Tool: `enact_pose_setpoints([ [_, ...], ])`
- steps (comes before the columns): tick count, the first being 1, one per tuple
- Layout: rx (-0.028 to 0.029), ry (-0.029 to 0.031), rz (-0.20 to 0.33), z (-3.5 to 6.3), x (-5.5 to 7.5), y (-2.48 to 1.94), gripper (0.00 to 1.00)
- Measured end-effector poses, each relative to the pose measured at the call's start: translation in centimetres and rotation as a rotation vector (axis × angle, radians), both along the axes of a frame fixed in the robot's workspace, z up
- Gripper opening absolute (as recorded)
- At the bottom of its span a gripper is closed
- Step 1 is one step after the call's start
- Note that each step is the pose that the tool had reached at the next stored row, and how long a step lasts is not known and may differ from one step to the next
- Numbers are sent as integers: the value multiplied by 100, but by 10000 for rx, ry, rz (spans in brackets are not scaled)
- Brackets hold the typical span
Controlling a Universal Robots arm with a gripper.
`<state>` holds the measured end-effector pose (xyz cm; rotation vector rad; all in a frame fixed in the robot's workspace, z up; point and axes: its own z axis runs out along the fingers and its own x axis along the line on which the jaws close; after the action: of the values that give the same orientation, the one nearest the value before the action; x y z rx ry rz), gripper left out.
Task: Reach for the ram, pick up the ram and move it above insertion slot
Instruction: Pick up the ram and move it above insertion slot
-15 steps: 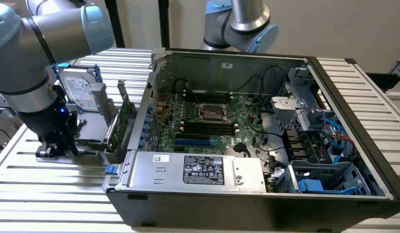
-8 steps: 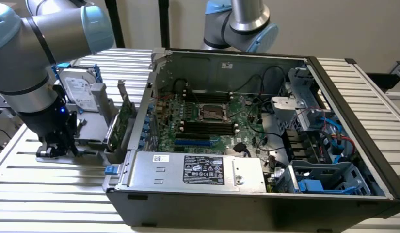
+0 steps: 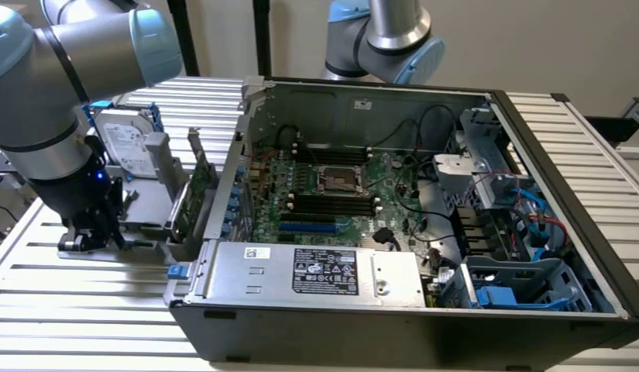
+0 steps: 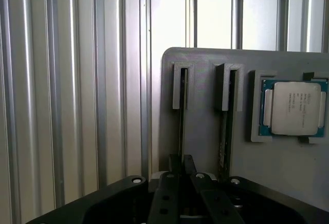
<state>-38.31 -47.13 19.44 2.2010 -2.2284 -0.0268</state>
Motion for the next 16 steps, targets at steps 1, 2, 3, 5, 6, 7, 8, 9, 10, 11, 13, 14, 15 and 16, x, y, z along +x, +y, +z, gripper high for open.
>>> enact_pose_setpoints([
  [1, 2, -1, 0, 1, 0, 0, 14],
  [2, 1, 0, 0, 5, 0, 0, 14],
  [3, 0, 1, 0, 10, 0, 0, 14],
  [5, 1, 1, 0, 22, 0, 0, 14],
  [6, 0, 2, 1, 31, 0, 0, 14],
  [7, 0, 2, 1, 39, 0, 0, 14],
  [8, 0, 2, 1, 48, 0, 0, 14],
  [9, 0, 1, 2, 59, 0, 0, 14],
  [10, 0, 2, 2, 72, 0, 0, 14],
  [11, 0, 2, 2, 84, 0, 0, 14],
  [13, 0, 1, 4, 111, 0, 0, 14],
  [14, -1, 2, 5, 125, 0, 0, 14],
  [15, 0, 1, 6, 139, 0, 0, 14],
  [16, 1, 2, 6, 156, 0, 0, 14],
])
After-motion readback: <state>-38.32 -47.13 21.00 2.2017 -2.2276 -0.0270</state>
